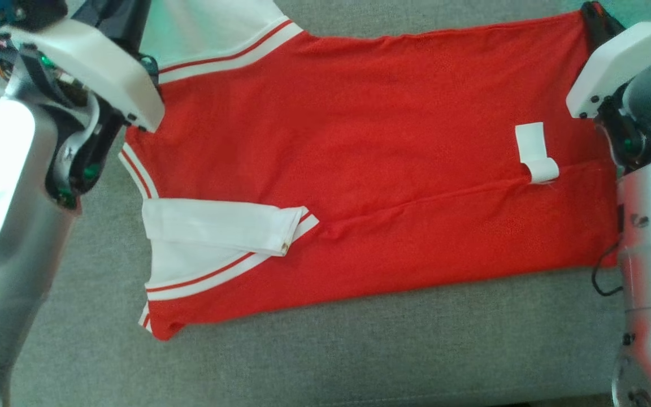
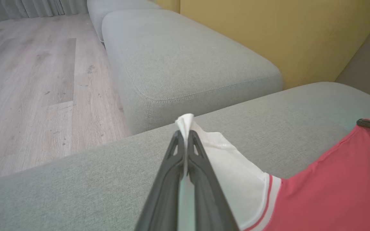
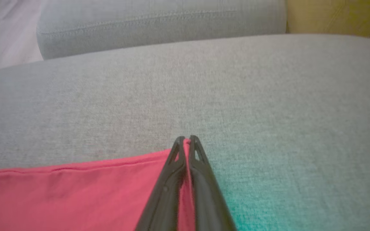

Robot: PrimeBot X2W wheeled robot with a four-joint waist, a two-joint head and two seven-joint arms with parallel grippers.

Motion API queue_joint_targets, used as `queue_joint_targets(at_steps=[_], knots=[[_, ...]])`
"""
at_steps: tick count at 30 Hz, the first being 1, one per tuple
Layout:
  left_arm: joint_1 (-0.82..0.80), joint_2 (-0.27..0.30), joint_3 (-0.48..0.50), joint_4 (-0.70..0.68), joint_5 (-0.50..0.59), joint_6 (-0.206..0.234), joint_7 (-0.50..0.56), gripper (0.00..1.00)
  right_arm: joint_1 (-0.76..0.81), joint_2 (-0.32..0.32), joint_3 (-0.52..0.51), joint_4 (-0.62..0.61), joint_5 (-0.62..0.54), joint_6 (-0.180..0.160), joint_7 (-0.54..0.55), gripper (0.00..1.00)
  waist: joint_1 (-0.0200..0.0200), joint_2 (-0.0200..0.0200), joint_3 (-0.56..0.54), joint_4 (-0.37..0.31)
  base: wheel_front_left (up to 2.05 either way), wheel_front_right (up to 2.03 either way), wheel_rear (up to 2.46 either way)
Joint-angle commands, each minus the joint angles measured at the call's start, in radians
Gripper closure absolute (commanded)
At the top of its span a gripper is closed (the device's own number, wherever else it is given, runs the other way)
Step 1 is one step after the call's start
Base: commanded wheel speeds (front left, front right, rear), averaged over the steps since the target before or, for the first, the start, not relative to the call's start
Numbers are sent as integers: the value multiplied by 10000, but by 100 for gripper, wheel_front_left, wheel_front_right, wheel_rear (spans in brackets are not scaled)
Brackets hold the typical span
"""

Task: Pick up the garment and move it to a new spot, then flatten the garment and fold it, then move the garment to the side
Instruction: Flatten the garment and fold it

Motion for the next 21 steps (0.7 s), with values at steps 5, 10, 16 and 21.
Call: queue_joint_targets(at_steps=[5,10,16,21], knots=[[650,409,546,-771,-253,34,-399,100,422,-146,563,-441,507,-7,-859,100,0,0,-635,72,0,0,0],[1991,508,510,-1538,-418,211,-805,100,1523,-429,767,-825,958,-7,-1384,100,0,0,-1412,227,0,0,0],[3816,477,340,-2374,-605,545,-1316,100,2916,-678,633,-1561,1334,-7,-1849,100,0,0,-2405,455,0,0,0],[5275,281,260,-2657,-798,882,-1927,100,3964,-583,402,-2162,1388,-7,-1996,100,0,0,-2897,530,0,0,0]])
